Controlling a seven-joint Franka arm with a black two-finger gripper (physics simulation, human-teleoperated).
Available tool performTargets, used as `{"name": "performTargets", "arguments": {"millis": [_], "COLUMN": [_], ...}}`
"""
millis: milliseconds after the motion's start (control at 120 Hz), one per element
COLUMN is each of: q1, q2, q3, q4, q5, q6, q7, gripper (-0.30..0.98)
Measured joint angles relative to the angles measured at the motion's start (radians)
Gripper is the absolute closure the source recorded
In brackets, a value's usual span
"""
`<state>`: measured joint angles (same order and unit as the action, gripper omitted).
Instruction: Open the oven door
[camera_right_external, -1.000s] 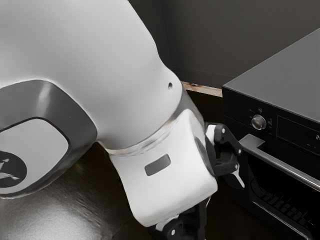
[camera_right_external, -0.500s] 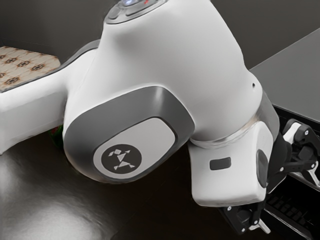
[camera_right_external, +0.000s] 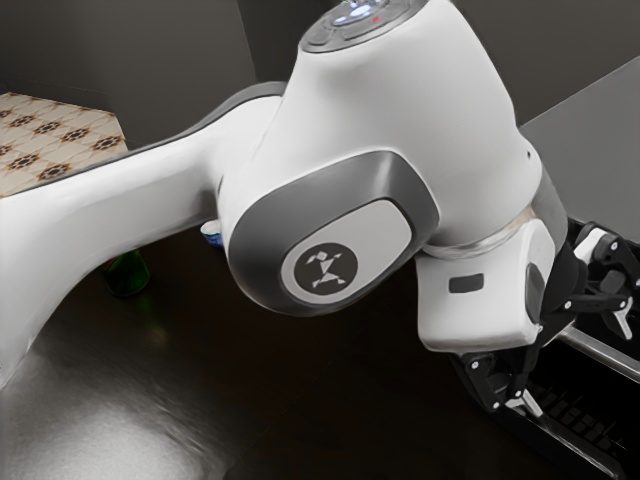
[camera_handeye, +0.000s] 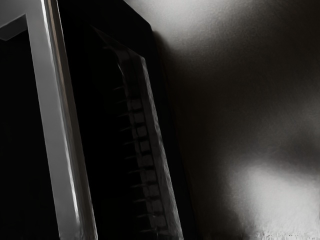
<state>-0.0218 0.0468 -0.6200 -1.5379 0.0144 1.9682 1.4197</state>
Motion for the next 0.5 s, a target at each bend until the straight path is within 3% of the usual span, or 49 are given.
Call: {"name": "performTargets", "arguments": {"millis": [500], "q1": [-0.015], "q2": [0.020], "q3": [0.013], "q4": [-0.040], "q5": [0.032], "q6": [0.059], "q7": [0.046], "gripper": [0.00]}}
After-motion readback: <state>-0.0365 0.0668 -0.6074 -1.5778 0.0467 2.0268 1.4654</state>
